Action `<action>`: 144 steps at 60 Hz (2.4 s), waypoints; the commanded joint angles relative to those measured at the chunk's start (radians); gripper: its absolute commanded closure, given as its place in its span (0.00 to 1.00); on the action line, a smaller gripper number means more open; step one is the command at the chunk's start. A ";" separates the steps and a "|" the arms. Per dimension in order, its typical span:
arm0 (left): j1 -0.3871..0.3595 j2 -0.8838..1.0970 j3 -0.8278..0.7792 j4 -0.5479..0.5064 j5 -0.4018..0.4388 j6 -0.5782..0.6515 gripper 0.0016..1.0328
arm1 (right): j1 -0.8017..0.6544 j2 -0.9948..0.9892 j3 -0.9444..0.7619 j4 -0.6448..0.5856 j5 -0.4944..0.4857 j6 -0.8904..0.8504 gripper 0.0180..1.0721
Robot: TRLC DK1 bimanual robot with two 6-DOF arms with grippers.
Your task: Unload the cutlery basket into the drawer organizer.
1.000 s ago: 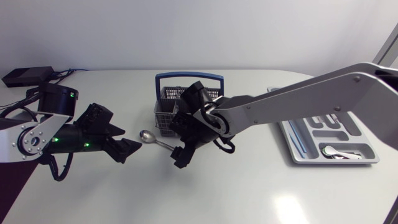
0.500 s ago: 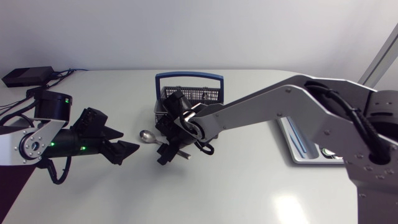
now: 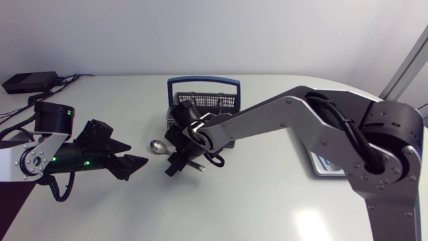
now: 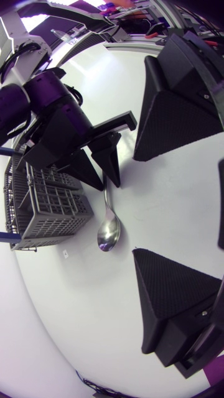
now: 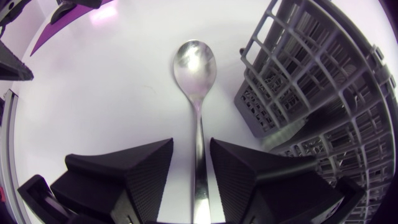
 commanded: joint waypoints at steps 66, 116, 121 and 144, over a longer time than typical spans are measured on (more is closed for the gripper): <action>-0.029 -0.061 0.002 -0.055 0.012 0.006 0.04 | -0.199 -0.716 -0.626 -0.144 -0.184 -0.209 0.95; -0.042 -0.087 0.031 -0.103 0.003 -0.008 0.04 | -1.089 -0.828 -0.562 -0.044 -0.328 -0.279 0.95; -0.037 -0.087 0.028 -0.103 0.003 -0.006 0.04 | -1.124 -0.738 -0.514 -0.014 -0.319 -0.266 0.95; -0.025 -0.090 0.023 -0.101 0.003 -0.003 0.04 | -1.153 -0.304 -0.223 0.101 -0.188 -0.138 0.95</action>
